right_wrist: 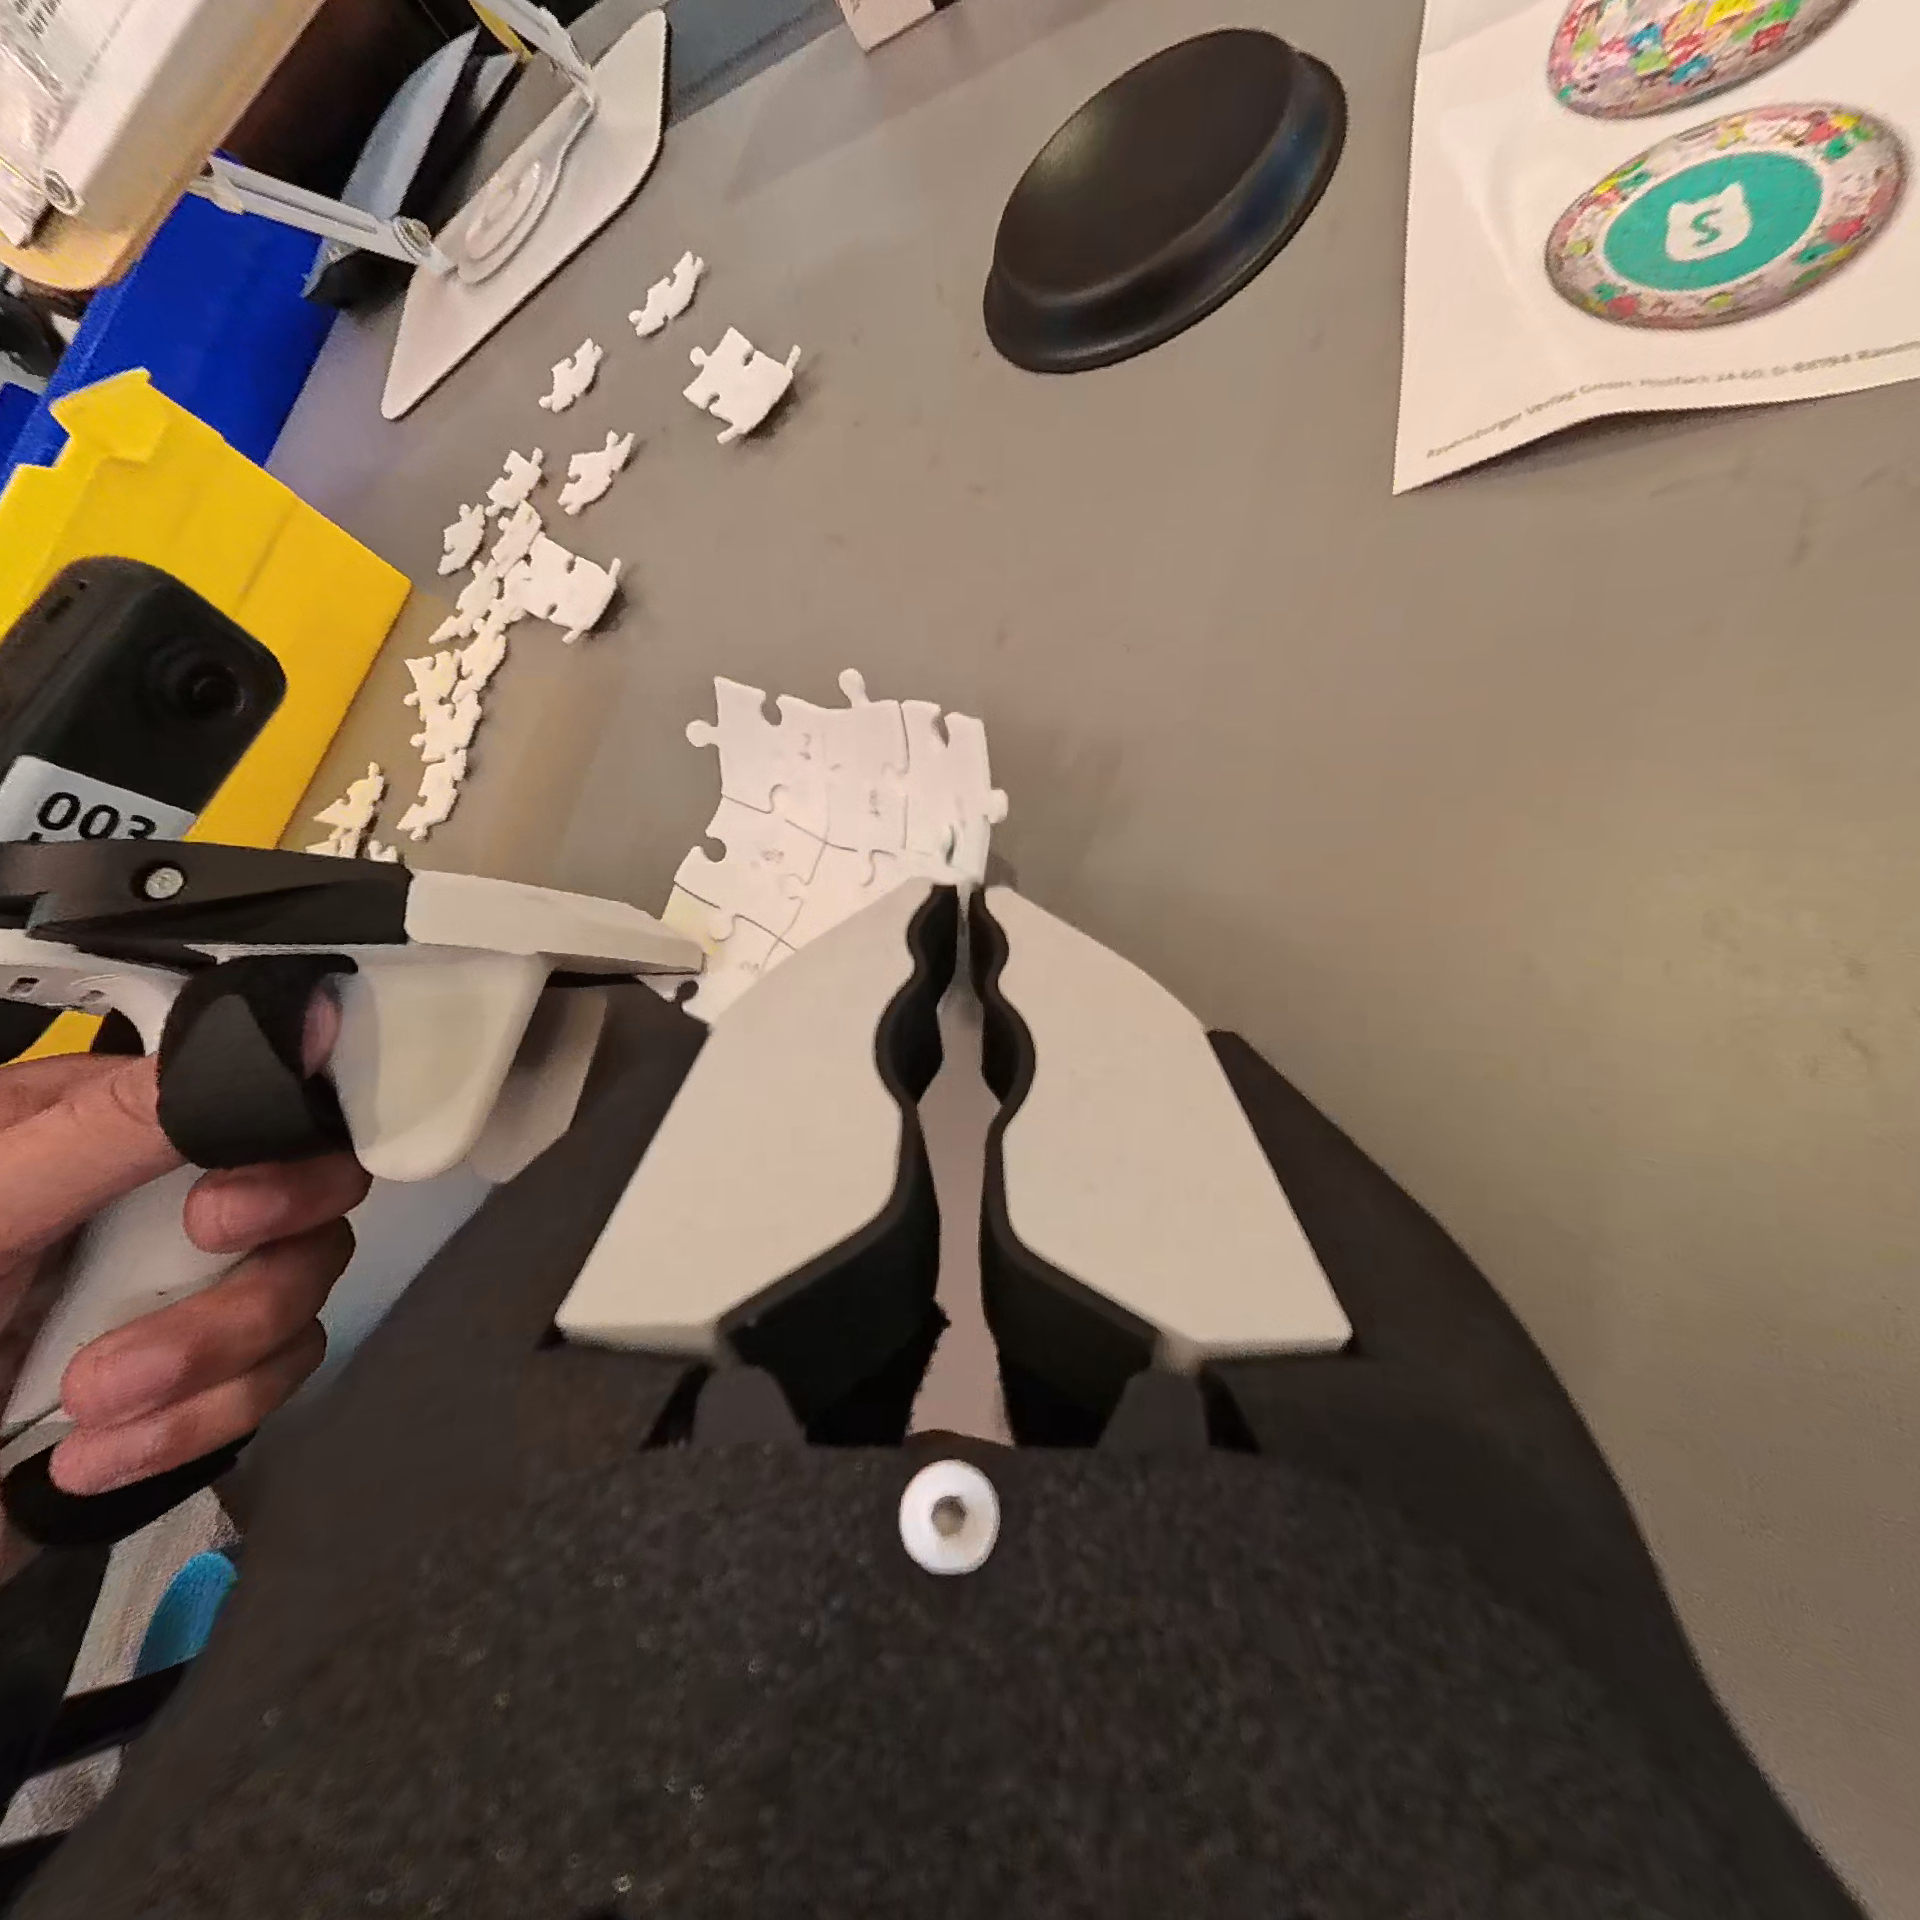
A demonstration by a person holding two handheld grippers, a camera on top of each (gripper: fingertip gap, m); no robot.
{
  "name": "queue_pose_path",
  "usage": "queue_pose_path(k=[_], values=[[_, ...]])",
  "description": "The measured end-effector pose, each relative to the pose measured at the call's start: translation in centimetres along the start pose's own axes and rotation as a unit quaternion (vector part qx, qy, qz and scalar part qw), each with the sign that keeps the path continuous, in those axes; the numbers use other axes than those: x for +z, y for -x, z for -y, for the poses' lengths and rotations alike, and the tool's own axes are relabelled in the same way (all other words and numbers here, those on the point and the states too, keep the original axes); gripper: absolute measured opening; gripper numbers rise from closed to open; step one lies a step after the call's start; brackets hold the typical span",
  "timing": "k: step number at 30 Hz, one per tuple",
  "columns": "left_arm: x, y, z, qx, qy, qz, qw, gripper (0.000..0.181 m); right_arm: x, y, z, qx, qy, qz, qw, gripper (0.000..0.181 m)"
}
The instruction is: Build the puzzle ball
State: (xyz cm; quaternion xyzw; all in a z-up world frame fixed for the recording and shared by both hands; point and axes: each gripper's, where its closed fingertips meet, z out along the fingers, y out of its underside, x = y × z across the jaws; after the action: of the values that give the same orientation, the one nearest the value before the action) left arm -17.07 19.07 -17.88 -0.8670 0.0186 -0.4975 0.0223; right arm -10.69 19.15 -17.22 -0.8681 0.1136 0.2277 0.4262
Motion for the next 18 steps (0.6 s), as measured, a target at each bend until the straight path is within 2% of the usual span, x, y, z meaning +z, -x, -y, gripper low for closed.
queue_pose_path(k=[10,14,18], values=[[0.0,0.1,0.1,-0.004,-0.006,0.004,1.000,0.002,0.3,-0.1,-0.3,-0.009,0.015,-0.010,1.000,0.003],[0.0,0.2,0.1,-0.007,-0.007,0.004,1.000,0.002,0.1,0.1,-0.2,-0.013,0.006,-0.002,1.000,0.009],[0.1,0.2,0.0,0.000,-0.005,0.007,1.000,0.002,-0.8,0.2,0.8,-0.030,-0.018,0.002,0.999,0.006]])
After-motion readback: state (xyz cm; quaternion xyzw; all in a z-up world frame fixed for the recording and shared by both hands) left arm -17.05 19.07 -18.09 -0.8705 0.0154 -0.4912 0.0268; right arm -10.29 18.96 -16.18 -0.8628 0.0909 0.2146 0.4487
